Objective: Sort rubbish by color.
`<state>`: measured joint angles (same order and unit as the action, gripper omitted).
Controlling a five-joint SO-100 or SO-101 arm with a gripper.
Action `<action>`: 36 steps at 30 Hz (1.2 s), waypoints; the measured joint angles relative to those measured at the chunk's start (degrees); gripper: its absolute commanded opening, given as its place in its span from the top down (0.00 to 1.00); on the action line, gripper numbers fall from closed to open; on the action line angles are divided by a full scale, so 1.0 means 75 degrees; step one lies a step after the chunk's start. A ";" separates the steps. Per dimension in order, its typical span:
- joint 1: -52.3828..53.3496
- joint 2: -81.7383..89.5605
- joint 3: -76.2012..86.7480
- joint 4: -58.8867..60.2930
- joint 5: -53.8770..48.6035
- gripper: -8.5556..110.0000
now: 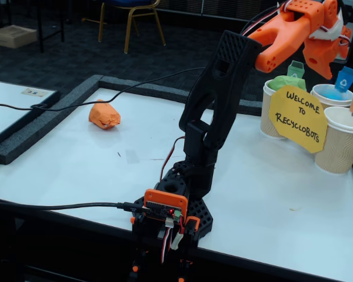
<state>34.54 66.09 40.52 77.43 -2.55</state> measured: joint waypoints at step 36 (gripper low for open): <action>0.0000 0.9949 0.8156 0.0598 0.0000 0.91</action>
<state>34.54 140.71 101.69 81.91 -2.55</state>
